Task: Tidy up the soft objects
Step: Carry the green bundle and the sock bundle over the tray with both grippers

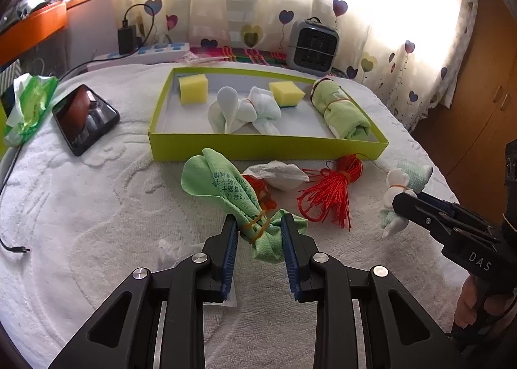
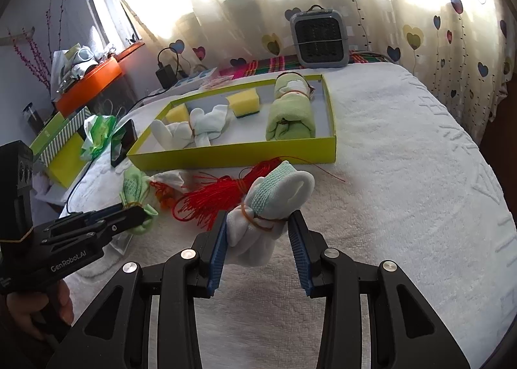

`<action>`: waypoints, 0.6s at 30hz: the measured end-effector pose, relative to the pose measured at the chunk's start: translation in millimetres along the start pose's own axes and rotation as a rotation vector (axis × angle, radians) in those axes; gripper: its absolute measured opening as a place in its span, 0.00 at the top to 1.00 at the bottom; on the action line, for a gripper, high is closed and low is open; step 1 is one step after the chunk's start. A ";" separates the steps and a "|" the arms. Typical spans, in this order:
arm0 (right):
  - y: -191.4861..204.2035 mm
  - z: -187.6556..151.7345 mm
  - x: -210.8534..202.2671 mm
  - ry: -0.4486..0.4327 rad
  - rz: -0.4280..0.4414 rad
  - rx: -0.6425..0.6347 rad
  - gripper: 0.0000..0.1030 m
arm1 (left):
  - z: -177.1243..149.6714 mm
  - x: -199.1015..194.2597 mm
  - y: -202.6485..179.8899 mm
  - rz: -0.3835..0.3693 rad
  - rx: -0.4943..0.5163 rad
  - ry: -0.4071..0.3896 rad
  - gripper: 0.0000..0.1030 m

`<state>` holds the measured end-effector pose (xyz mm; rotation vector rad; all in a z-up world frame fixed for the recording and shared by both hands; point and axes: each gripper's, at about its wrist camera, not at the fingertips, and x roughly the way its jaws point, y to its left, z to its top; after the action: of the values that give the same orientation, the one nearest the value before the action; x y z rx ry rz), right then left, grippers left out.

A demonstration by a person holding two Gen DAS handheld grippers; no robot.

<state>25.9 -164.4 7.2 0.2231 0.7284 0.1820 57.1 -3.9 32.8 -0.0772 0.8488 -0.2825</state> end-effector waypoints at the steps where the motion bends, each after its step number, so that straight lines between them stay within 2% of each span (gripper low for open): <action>1: 0.8 0.6 -0.3 -0.001 0.000 -0.002 0.63 | 0.1 -1.4 0.2 -0.003 -0.001 -0.003 0.75; 18: 17.8 14.5 -3.7 -0.036 0.005 -0.032 0.63 | 14.5 -25.9 14.8 -0.006 -0.020 -0.072 0.75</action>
<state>31.4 -150.2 24.8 0.1974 0.6888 0.1938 55.0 16.8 58.6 -0.1080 0.7803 -0.2755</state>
